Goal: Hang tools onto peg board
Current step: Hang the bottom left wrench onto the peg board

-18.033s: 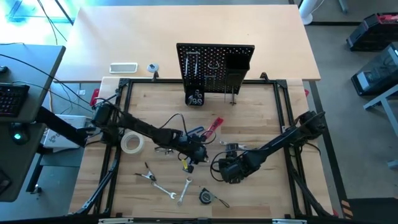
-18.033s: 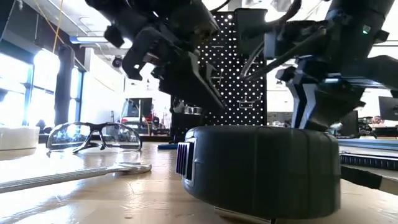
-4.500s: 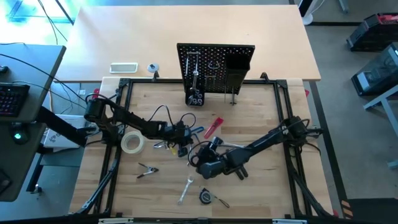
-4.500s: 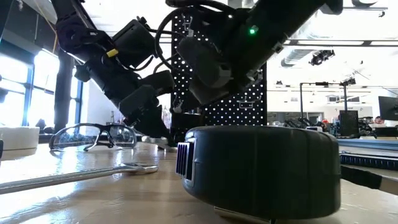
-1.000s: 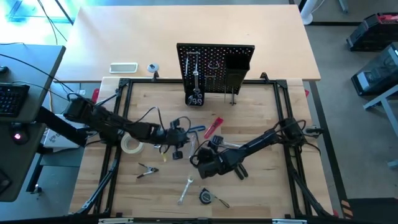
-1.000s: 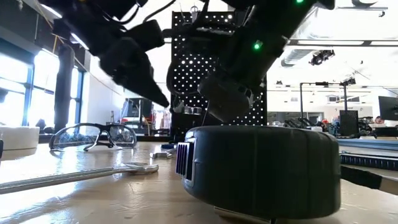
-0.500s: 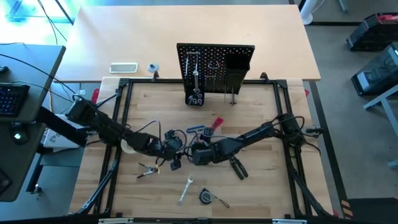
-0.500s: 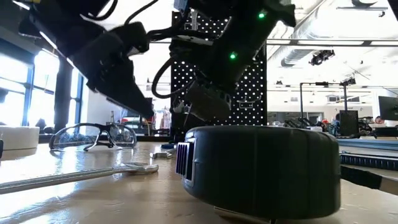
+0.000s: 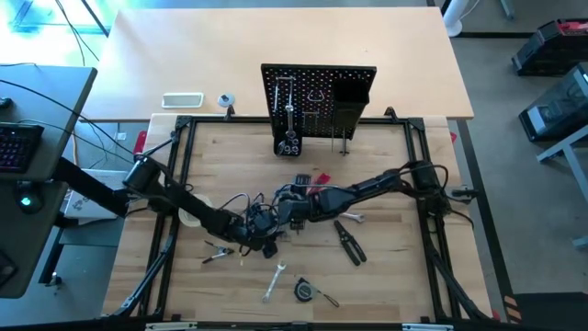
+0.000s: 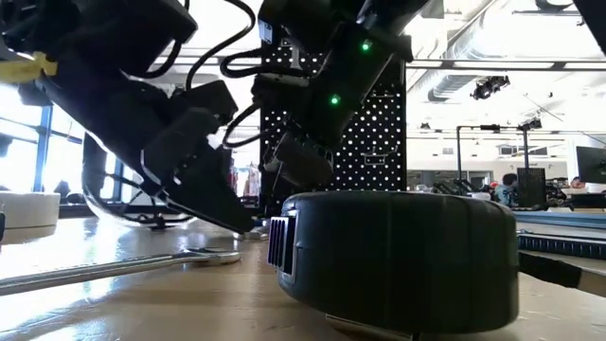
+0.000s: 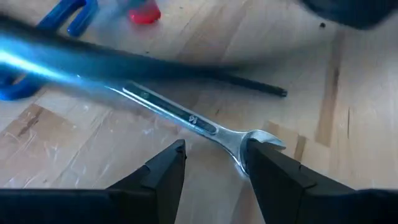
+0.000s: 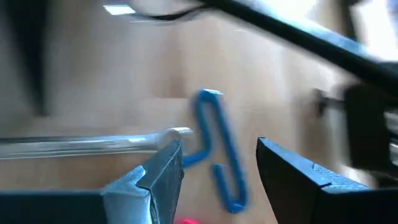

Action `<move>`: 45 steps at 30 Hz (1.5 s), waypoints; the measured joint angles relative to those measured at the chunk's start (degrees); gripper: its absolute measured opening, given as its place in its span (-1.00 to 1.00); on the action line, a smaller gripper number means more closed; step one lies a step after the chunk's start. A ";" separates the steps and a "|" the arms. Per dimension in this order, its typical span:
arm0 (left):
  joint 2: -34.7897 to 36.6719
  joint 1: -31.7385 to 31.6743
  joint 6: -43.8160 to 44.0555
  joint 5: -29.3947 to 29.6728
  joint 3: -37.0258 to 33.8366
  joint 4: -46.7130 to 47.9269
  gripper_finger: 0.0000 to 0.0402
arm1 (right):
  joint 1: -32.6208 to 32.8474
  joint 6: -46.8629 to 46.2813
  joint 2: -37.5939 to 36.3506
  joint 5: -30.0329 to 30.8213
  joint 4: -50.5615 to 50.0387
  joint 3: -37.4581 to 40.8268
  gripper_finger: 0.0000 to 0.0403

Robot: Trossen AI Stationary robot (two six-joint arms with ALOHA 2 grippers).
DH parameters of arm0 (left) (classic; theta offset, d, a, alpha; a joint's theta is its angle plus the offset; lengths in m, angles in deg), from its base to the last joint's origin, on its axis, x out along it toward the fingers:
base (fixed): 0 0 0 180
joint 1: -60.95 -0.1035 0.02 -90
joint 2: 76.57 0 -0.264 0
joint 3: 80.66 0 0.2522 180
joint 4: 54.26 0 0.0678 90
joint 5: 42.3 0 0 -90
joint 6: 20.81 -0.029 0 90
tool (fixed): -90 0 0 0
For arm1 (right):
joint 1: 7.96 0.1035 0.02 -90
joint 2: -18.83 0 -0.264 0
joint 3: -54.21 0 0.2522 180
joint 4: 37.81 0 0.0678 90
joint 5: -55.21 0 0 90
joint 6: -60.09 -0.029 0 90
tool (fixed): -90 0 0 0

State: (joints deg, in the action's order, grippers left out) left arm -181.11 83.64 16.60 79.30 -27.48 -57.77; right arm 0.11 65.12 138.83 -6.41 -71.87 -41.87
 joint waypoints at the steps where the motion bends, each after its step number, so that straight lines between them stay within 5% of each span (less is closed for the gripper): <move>1: -0.28 -0.02 0.08 0.02 0.00 -0.56 -0.18 | -0.30 0.89 0.00 -4.41 0.24 0.01 -0.02; 5: -0.71 -0.02 0.06 -0.02 0.00 -1.74 -0.18 | -1.17 1.97 0.00 -13.20 4.22 1.83 -0.02; 10: -0.55 -0.02 0.06 -0.62 0.04 -0.73 -0.18 | -1.66 1.67 0.00 -7.47 6.81 4.97 -0.02; 34: 10.89 0.32 -1.75 -8.59 -0.17 24.51 -0.18 | -0.79 3.02 -4.65 -6.71 5.26 6.03 -0.02; 45: 14.74 0.40 -2.14 -7.74 -0.20 28.17 -0.18 | -2.17 0.52 -4.59 -12.40 6.74 6.54 -0.02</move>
State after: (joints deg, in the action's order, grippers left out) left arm -166.37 84.05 14.46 71.56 -27.68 -29.60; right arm -2.06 65.64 134.24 -18.81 -65.13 -35.33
